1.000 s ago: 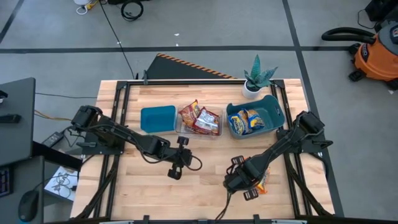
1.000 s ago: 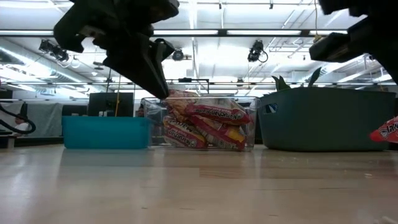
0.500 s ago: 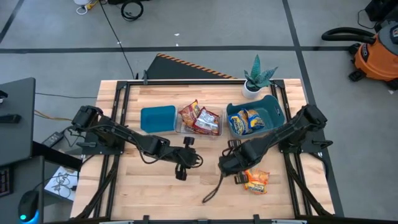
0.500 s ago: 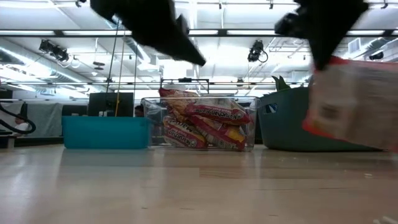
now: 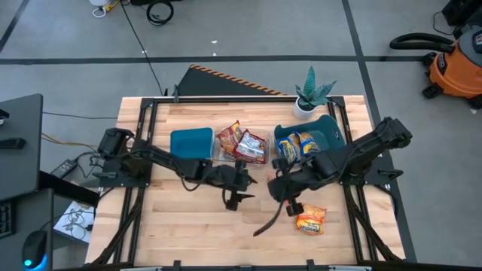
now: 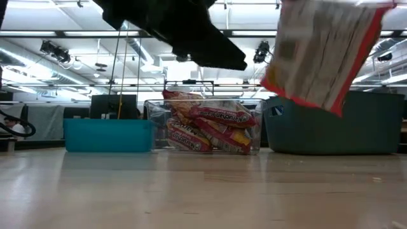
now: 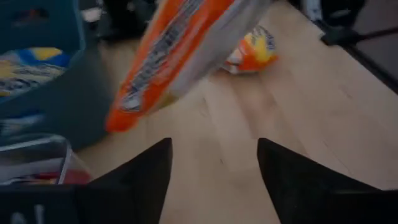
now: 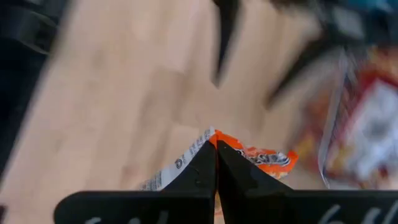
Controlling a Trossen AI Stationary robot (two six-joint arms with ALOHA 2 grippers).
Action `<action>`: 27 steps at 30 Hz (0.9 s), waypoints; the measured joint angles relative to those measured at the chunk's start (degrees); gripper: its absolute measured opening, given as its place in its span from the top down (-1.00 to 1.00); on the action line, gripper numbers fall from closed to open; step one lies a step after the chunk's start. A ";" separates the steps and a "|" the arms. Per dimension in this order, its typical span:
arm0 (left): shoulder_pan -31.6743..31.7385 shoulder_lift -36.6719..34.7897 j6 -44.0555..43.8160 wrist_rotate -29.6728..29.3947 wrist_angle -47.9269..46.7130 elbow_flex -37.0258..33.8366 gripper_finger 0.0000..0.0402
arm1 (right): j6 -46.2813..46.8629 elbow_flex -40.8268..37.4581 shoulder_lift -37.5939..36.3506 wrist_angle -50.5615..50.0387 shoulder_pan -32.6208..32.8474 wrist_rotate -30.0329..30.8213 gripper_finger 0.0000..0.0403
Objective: Sort Maruchan noodles
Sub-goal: Put the orange noodle pack into the left blue bin
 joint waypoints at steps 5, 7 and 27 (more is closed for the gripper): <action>1.25 1.29 4.41 6.16 7.25 -0.02 -0.29 | -5.15 0.00 -1.15 6.18 0.33 -7.94 0.96; 1.25 1.28 6.13 6.59 9.57 0.01 -0.30 | -5.43 0.00 -1.01 6.56 0.29 -10.12 0.96; 0.65 6.52 11.24 16.10 11.45 4.31 -0.33 | -12.12 -0.13 0.04 15.82 -3.13 -9.63 0.96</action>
